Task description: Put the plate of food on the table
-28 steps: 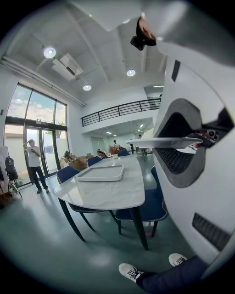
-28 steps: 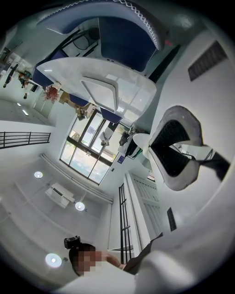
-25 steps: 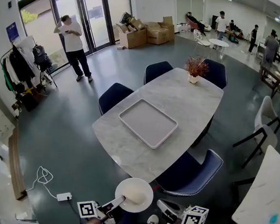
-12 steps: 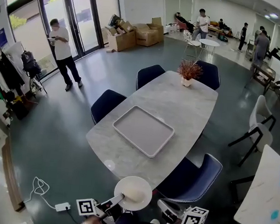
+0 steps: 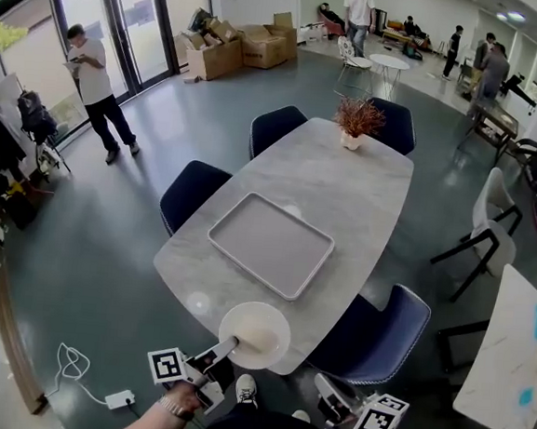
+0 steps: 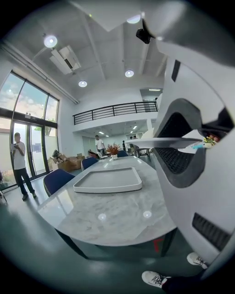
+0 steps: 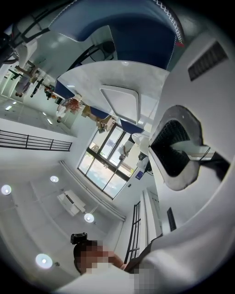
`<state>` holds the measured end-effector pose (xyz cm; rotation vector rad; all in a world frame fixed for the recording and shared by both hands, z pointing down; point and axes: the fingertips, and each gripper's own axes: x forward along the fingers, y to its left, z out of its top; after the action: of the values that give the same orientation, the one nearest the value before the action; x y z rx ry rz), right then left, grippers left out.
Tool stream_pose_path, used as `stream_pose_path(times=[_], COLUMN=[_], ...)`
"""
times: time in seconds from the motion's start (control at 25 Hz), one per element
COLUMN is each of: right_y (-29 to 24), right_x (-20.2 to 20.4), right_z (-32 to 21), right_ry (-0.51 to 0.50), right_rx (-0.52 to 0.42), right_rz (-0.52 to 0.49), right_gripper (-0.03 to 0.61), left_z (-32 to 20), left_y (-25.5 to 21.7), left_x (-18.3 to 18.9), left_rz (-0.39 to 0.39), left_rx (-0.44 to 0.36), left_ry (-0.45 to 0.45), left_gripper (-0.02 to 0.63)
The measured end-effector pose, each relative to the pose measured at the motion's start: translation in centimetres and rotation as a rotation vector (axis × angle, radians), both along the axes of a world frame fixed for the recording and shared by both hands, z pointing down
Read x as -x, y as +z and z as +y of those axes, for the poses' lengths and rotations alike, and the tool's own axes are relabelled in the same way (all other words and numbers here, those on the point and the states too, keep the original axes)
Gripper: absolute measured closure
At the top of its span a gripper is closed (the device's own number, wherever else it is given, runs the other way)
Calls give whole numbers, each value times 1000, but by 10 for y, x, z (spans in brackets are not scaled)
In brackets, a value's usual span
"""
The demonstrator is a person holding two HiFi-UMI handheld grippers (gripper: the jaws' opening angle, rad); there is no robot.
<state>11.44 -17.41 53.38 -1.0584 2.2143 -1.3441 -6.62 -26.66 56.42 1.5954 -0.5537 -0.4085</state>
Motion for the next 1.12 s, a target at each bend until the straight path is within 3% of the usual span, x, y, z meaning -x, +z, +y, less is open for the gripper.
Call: stream_pose_path(times=[0.28, 0.48, 0.6, 1.12], right_y=[3, 4, 6, 22], right_x=[10, 24, 23, 21], right_z=[-12, -9, -6, 19], right_ry=[100, 164, 215, 385], right_rx=[18, 54, 60, 124], right_rz=[17, -39, 1, 1], right_gripper=[568, 568, 568, 568], left_z=[-63, -106, -133, -241], left_y=[10, 25, 34, 103], left_x=[9, 20, 26, 12], left_rz=[-1, 7, 0, -107], left_rx=[-5, 25, 37, 144], left_ry=[34, 24, 5, -44], left_gripper=[577, 577, 577, 577])
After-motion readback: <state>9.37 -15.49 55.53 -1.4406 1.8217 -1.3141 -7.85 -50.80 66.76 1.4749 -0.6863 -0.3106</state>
